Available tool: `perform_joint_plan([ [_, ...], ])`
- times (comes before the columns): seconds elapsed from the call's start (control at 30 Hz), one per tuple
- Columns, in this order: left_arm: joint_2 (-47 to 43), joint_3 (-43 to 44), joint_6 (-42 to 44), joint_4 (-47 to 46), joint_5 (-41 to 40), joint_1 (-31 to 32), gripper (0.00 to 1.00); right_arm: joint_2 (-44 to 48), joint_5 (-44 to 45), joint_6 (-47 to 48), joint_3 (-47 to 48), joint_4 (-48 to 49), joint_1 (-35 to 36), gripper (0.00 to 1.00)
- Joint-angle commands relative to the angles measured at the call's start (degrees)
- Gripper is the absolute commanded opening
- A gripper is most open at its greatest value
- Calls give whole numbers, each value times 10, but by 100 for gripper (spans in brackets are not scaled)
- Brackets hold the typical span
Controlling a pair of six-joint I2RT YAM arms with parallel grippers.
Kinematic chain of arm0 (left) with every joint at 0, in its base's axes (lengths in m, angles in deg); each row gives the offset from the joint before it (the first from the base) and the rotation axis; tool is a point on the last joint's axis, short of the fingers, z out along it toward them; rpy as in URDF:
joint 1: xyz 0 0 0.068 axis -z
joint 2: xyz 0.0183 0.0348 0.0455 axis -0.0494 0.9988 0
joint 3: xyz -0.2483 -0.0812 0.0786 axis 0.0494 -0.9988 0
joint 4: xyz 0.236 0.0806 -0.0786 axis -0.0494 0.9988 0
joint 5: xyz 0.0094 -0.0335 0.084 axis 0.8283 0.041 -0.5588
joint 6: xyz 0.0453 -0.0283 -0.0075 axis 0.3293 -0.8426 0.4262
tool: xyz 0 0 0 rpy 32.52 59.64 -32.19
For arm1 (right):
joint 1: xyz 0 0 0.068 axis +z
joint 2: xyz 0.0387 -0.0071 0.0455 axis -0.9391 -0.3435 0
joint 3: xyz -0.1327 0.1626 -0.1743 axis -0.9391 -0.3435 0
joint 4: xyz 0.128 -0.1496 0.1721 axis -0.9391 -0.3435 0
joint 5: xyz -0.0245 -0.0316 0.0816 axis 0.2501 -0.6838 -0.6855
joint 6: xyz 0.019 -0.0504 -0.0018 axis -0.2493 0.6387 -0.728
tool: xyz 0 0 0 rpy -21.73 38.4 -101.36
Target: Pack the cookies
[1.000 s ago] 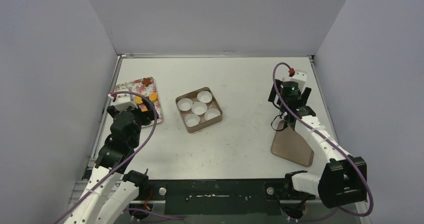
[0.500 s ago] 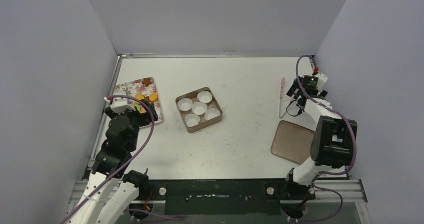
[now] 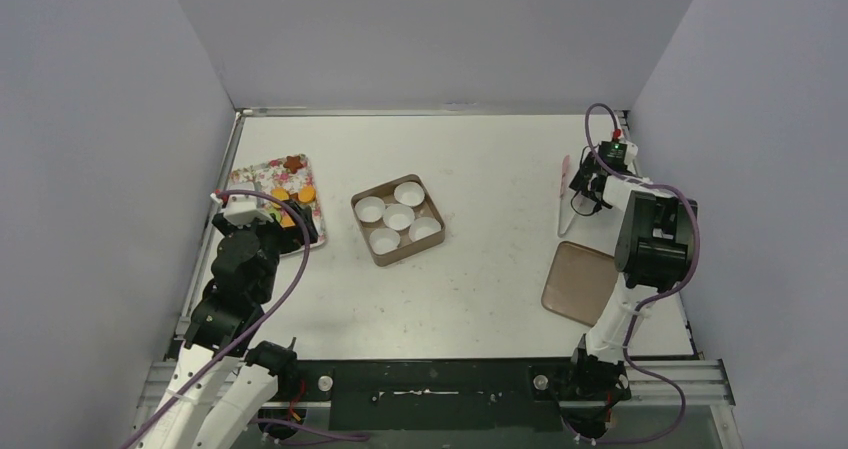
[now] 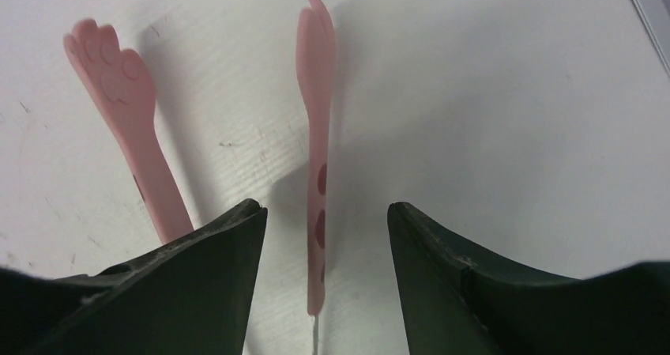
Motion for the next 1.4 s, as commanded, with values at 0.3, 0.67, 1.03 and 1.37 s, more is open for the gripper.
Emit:
perform_joint_plan([
  [0.3, 5, -3, 12, -30, 36, -21, 97, -51, -32, 7, 75, 2, -3, 20],
  [0.67, 16, -10, 8, -57, 63, -28, 97, 38, -119, -38, -1, 85, 4, 0],
  [1.03, 59, -7, -11, -126, 166, -29, 97, 146, -253, -161, -139, 285, 63, 0],
  [1.37, 166, -44, -181, -325, 306, -26, 97, 212, -337, -296, -233, 483, 136, 0],
])
